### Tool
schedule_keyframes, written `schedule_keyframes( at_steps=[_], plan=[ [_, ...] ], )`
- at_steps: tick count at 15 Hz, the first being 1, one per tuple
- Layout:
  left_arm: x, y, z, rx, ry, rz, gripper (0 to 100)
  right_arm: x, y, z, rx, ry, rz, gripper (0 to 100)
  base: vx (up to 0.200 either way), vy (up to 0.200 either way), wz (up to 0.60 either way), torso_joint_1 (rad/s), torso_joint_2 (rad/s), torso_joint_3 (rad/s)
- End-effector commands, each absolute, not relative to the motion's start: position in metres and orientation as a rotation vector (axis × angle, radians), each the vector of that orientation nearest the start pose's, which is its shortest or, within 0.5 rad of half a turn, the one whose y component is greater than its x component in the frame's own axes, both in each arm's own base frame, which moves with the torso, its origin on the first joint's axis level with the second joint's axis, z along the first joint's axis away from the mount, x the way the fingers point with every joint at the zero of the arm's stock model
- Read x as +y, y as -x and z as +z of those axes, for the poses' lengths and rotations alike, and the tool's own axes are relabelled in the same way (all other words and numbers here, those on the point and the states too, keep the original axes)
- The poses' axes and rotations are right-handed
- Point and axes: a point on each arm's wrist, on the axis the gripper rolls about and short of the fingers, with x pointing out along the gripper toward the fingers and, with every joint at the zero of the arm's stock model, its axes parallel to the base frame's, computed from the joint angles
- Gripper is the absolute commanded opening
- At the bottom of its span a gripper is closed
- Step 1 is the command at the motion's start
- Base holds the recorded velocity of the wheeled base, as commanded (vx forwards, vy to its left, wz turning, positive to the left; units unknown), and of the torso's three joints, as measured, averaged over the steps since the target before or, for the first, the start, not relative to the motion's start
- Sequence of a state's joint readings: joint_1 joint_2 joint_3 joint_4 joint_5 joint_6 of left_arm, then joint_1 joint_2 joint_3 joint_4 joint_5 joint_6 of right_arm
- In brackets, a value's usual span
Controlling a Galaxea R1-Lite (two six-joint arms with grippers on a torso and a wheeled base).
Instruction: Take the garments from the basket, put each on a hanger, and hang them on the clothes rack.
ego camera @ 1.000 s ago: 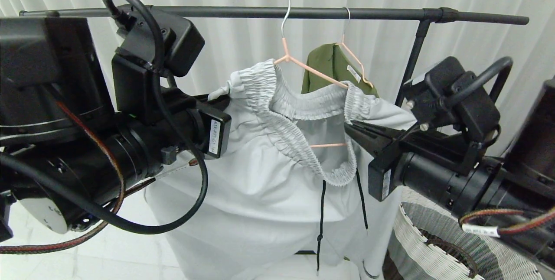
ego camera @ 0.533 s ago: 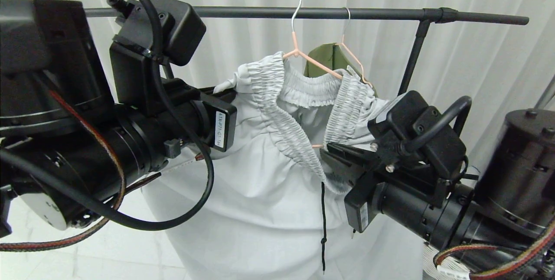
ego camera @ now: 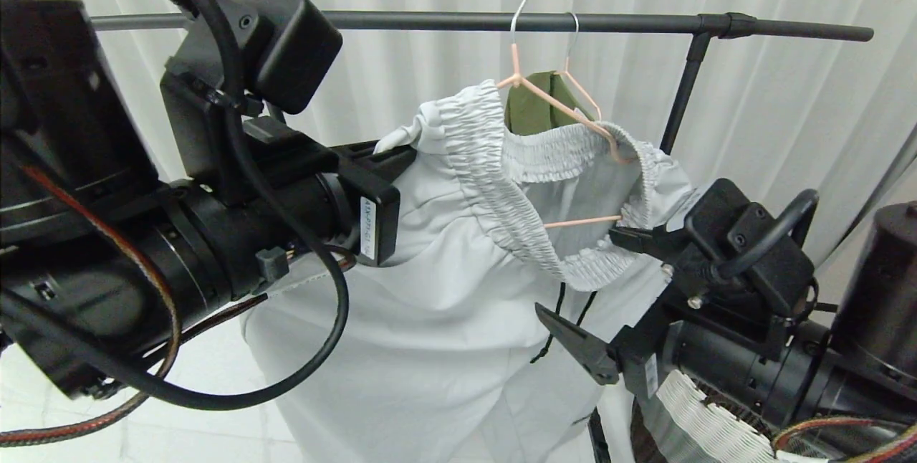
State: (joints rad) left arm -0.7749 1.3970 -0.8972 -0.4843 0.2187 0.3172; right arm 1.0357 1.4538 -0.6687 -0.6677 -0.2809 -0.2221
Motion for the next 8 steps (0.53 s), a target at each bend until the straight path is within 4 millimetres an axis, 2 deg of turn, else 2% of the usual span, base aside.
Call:
schedule_keyframes(
  at_steps=[1,3,5,8],
  plan=[
    [-0.152,-0.173,0.265,-0.094,-0.383,-0.592,0,0.169,-0.134,0.231,-0.001,0.299,0.737,100,0.0,0.0,0.0,0.0,0.0,0.0],
    [-0.147,-0.177,0.26,-0.128,-0.435,-0.62,0,0.145,-0.141,0.241,-0.013,0.351,0.753,100,0.0,0.0,0.0,0.0,0.0,0.0],
    [-0.147,-0.178,0.257,-0.127,-0.443,-0.618,0,0.136,-0.138,0.252,-0.01,0.36,0.782,100,0.0,0.0,0.0,0.0,0.0,0.0],
    [-0.145,-0.175,0.252,-0.114,-0.449,-0.625,0,0.135,-0.139,0.267,-0.002,0.366,0.804,100,0.0,0.0,0.0,0.0,0.0,0.0]
  ],
)
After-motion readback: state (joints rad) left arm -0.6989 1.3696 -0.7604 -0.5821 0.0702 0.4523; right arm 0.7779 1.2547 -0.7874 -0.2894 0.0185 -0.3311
